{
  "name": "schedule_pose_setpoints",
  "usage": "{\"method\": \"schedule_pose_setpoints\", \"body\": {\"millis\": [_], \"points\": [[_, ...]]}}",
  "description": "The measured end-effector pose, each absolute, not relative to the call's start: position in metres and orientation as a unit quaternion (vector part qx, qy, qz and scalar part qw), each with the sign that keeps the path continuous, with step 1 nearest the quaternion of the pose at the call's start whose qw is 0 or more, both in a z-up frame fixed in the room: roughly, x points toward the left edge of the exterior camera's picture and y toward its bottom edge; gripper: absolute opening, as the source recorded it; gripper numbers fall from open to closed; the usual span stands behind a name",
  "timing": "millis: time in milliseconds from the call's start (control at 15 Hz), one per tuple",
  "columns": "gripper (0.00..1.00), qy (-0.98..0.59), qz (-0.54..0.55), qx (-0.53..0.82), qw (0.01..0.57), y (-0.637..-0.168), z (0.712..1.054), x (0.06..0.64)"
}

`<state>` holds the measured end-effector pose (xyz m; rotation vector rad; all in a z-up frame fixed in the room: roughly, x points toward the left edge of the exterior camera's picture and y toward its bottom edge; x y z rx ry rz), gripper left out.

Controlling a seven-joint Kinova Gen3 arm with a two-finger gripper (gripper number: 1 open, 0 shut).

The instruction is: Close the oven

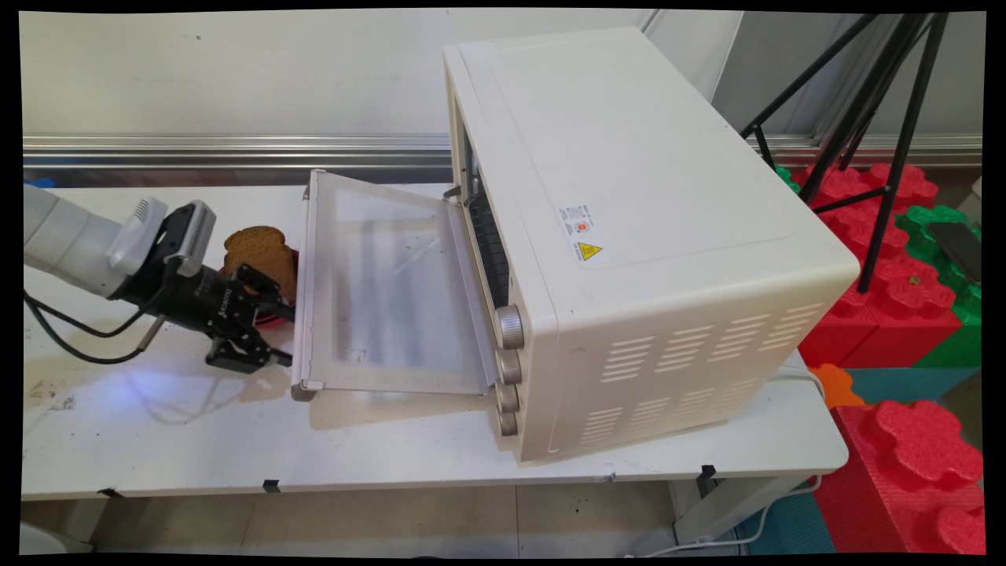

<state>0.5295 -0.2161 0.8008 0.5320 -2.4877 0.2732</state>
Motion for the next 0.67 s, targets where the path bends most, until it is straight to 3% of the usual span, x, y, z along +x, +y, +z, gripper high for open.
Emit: {"method": "schedule_pose_setpoints", "body": {"millis": [667], "points": [[0.00,-0.925,0.105,0.214,0.295,-0.2203,0.7911,0.5247]]}}
